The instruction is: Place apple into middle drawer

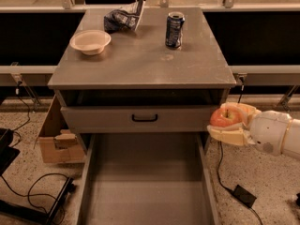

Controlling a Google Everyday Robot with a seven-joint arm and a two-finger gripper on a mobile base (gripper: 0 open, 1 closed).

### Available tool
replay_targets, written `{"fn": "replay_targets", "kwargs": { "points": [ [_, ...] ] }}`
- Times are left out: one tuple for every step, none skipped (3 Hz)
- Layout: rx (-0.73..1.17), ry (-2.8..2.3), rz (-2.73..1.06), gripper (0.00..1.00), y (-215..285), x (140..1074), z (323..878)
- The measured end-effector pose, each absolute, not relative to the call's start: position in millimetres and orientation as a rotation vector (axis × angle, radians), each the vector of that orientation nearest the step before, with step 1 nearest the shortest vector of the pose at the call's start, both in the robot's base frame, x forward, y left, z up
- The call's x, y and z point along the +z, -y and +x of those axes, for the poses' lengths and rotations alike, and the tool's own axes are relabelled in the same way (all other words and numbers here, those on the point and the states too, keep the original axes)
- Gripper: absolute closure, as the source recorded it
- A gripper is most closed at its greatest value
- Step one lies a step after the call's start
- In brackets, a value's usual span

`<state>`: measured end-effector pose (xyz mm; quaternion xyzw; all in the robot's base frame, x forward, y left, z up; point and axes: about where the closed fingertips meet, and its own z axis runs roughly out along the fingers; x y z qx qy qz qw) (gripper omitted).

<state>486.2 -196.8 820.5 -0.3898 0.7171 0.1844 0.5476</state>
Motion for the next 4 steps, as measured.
{"fn": "replay_targets", "kwargs": {
  "points": [
    [0.438, -1.699, -0.923, 1.0, 196.7, 820.3, 486.4],
    [0.496, -1.683, -0.954, 1.0, 175.7, 790.8, 494.2],
    [0.622, -1.655, -0.972, 1.0, 135.2, 727.9, 497.4],
    [0.743, -1.641, -1.002, 1.0, 82.9, 651.8, 498.2]
  ]
}}
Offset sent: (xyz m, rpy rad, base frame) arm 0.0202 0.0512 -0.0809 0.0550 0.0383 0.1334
